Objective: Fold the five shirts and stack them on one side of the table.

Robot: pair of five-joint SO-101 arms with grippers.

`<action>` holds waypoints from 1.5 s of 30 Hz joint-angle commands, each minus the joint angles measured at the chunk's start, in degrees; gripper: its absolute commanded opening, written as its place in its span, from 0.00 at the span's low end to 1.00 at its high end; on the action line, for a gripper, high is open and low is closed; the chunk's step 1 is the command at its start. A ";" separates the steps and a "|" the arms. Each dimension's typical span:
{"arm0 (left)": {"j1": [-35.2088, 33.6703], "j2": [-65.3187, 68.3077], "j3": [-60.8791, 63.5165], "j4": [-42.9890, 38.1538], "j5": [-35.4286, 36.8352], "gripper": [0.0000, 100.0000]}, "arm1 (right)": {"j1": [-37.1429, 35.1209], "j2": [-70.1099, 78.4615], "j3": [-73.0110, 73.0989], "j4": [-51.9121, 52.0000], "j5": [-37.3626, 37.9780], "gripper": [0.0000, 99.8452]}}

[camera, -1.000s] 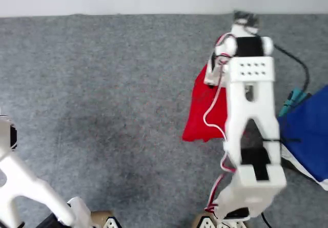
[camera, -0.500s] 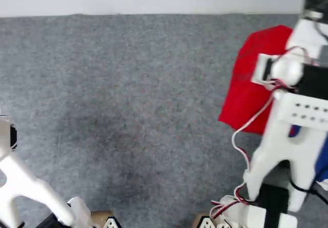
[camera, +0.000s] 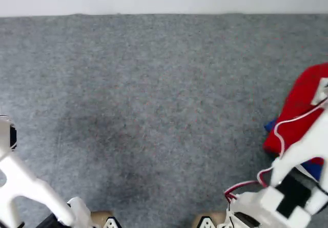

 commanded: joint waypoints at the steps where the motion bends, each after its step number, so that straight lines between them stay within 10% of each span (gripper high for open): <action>1: 0.35 -1.23 -0.13 0.70 -0.53 0.02 | 3.82 4.53 -2.73 -0.75 2.11 0.01; 7: 0.35 -1.23 -0.13 0.70 -0.53 0.02 | 8.04 15.78 -3.16 -10.15 8.09 0.02; 16: 0.35 -1.23 1.10 0.62 -2.20 0.02 | 7.43 14.81 -8.62 -6.99 3.16 0.40; 26: 0.35 -1.23 1.36 0.62 -2.11 0.02 | 1.27 7.16 -10.29 1.98 3.60 0.00; 45: 0.26 -1.32 1.45 0.70 -2.02 0.02 | 2.51 29.93 -0.62 -3.91 4.48 0.01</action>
